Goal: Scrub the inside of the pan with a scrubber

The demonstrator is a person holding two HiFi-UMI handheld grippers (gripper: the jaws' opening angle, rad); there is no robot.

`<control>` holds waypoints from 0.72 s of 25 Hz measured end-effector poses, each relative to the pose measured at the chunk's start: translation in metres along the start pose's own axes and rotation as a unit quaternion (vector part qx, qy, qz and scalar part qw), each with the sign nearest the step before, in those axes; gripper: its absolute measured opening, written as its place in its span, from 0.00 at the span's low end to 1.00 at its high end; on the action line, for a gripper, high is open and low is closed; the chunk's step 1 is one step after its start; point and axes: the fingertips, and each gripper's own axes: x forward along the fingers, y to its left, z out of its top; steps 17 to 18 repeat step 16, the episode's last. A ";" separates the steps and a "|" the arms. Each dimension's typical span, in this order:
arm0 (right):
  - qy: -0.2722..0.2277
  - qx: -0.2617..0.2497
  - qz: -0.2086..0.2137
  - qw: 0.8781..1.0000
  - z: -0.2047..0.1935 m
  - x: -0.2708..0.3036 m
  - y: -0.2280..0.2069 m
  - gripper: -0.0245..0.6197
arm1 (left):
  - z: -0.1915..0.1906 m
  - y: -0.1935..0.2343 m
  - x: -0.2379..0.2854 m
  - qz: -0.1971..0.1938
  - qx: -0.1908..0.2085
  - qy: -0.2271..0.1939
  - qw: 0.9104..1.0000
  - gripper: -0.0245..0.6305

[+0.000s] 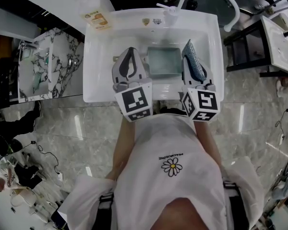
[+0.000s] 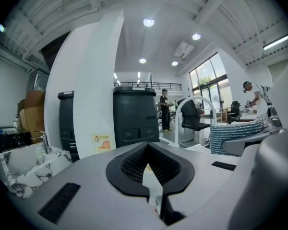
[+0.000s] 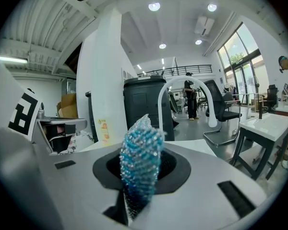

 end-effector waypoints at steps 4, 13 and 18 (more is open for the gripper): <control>-0.004 0.002 -0.003 1.000 0.001 -0.003 0.001 0.13 | 0.003 0.004 -0.003 0.001 -0.001 -0.004 1.000 0.06; -0.007 0.011 -0.014 1.000 0.001 -0.007 -0.004 0.13 | 0.009 0.005 -0.007 0.004 0.017 -0.012 1.000 0.06; -0.006 0.008 -0.018 1.000 0.001 -0.010 -0.005 0.13 | 0.011 0.005 -0.008 0.004 0.017 -0.012 1.000 0.06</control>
